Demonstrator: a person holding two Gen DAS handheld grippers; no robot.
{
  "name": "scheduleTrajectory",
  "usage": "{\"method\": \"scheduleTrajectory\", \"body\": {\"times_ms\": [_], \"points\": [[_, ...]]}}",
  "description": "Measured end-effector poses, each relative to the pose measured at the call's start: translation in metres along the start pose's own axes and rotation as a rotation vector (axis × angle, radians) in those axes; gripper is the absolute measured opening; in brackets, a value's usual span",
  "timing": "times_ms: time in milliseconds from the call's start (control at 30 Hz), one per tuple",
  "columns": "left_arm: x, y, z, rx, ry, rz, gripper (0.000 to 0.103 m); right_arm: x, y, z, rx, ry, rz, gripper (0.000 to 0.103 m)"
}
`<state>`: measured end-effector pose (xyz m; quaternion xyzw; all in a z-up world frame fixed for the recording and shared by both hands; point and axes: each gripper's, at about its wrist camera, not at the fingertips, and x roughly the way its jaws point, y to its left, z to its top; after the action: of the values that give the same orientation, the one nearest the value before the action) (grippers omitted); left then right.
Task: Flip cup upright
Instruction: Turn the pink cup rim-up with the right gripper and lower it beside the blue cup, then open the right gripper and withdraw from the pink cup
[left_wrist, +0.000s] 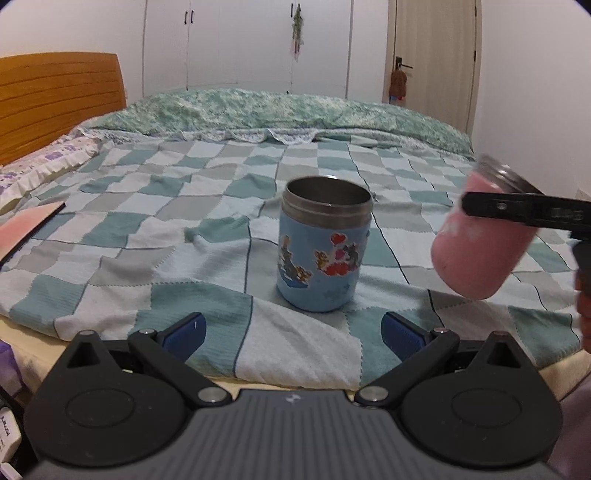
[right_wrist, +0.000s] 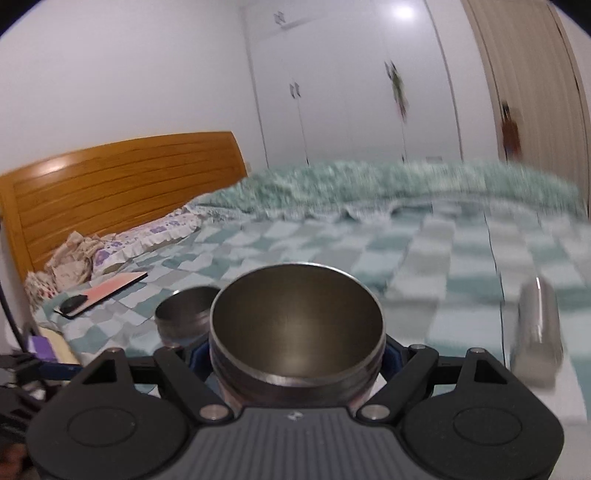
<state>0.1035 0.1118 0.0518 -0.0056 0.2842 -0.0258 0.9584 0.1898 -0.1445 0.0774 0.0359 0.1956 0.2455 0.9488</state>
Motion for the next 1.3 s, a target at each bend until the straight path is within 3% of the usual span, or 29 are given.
{"method": "scheduleTrajectory", "body": {"times_ms": [133, 300, 433, 500, 600, 667, 700, 733, 967, 1100, 1300], "points": [[0.001, 0.005, 0.001, -0.014, -0.024, 0.022, 0.103, 0.022, 0.022, 0.001, -0.122, -0.047, -0.044, 0.083], [0.009, 0.010, -0.001, -0.029, -0.023, 0.038, 0.103, 0.049, 0.036, -0.009, -0.187, -0.063, -0.064, 0.083], [0.013, 0.013, -0.002, -0.040, -0.022, 0.036, 0.103, 0.080, 0.037, -0.028, -0.201, 0.026, -0.067, 0.083], [0.013, 0.013, -0.003, -0.038, -0.024, 0.036, 0.103, 0.079, 0.035, -0.034, -0.198, -0.007, -0.060, 0.083], [0.013, 0.013, -0.002, -0.032, -0.034, 0.041, 0.103, 0.080, 0.033, -0.029, -0.174, 0.024, -0.053, 0.083], [0.010, 0.011, -0.003, -0.033, -0.049, 0.042, 0.103, 0.079, 0.031, -0.029, -0.179, 0.036, -0.039, 0.087], [0.008, 0.010, -0.003, -0.035, -0.060, 0.041, 0.103, 0.076, 0.030, -0.029, -0.178, 0.040, -0.021, 0.096], [0.005, 0.009, -0.004, -0.038, -0.071, 0.044, 0.103, 0.072, 0.029, -0.030, -0.170, 0.035, -0.010, 0.103], [-0.025, -0.011, -0.008, -0.026, -0.176, 0.023, 0.103, -0.007, 0.012, -0.030, -0.128, -0.144, 0.029, 0.103], [-0.039, -0.029, -0.019, -0.038, -0.232, 0.001, 0.103, -0.063, -0.007, -0.034, -0.152, -0.205, -0.008, 0.103], [-0.045, -0.059, -0.050, -0.044, -0.312, 0.001, 0.103, -0.133, -0.045, -0.062, -0.179, -0.212, -0.134, 0.103]]}}
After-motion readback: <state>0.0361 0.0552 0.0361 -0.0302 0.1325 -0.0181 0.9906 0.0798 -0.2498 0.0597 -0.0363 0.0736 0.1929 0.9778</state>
